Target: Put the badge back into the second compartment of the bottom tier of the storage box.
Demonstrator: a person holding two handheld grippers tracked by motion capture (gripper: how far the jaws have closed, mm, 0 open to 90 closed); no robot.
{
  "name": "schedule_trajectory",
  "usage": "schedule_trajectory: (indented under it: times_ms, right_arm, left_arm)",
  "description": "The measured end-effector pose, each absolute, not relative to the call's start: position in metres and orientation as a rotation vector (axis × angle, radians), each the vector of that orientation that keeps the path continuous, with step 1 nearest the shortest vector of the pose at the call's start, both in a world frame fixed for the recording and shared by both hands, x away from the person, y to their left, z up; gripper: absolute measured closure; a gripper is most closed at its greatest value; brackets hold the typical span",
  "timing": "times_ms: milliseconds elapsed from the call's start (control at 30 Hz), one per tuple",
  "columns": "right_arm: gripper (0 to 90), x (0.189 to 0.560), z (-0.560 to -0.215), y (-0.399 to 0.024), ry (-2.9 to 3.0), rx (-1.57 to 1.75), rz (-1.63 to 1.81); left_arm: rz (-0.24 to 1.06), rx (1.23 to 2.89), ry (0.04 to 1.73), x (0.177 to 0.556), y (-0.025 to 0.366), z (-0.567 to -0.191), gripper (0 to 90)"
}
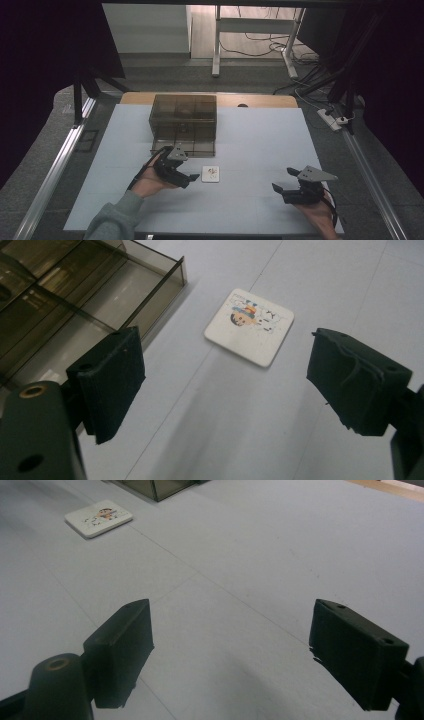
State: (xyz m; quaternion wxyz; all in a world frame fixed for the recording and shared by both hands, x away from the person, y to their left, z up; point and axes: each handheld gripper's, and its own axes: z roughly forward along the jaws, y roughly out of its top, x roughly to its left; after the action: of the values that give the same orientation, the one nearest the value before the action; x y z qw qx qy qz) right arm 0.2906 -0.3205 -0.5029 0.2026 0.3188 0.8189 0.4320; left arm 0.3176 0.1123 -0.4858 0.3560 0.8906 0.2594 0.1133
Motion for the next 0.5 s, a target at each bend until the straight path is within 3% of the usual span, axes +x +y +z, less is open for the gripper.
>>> schedule_trajectory:
  times_ms: [500]
  right_arm:
    - [17.7,0.292,-0.505,-0.32,2.302,0.89,1.195]
  left_arm:
    - [0.256,2.328,0.598,0.329,0.085,-0.486,15.1]
